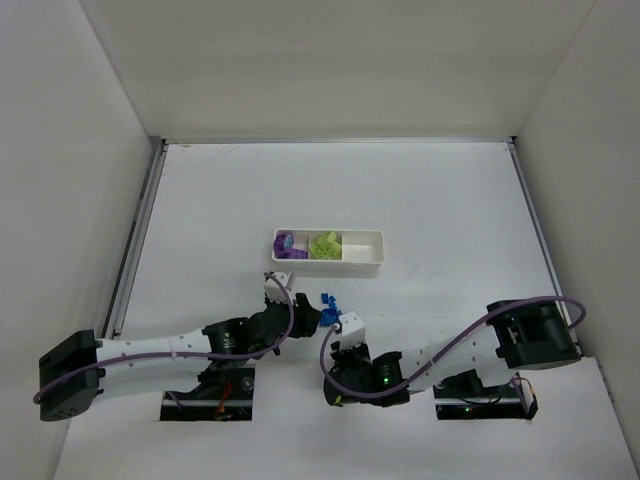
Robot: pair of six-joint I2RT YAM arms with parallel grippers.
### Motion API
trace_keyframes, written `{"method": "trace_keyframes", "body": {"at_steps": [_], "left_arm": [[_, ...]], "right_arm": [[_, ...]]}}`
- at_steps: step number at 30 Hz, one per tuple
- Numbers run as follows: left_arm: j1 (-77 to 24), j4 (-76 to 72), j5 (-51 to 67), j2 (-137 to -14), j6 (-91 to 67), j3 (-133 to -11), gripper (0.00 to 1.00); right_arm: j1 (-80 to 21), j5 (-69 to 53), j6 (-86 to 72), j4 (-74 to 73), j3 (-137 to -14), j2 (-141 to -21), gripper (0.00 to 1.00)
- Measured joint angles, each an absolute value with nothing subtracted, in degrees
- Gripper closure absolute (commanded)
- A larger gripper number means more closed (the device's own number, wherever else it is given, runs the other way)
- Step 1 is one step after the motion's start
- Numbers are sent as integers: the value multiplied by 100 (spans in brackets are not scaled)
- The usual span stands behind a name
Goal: Sort the legos into containers by color
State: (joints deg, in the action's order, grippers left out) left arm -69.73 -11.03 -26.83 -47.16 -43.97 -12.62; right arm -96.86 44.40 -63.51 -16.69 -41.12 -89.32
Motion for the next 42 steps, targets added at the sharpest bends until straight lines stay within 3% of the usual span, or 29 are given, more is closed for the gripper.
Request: {"method": "trace_keyframes", "body": {"at_steps": [4, 8, 12, 18, 33, 42], "left_arm": [[-6984, -1083, -2685, -4668, -4407, -1260, 51], [-6993, -1081, -2685, -4619, -4410, -1260, 51], [-7000, -1083, -2685, -4560, -4425, -1208, 51], [-6958, -1046, -2687, -4532, -4431, -1151, 51], [-6890, -1041, -2683, -4510, -4440, -1105, 51], [-6943, -1037, -2683, -4515, -4442, -1105, 51]], "right_arm": [[-9686, 4460, -6475, -1627, -4027, -8849, 73], [-9684, 4482, -6482, -1643, -3935, -8764, 57], [-9684, 4504, -6372, -1636, -3933, -8770, 56], [-9655, 4539, -6230, -1496, -3933, -8842, 57], [-9268, 4648, -5841, -766, -3933, -9102, 72], [-9268, 4696, -5937, -858, -3774, -8901, 74]]}}
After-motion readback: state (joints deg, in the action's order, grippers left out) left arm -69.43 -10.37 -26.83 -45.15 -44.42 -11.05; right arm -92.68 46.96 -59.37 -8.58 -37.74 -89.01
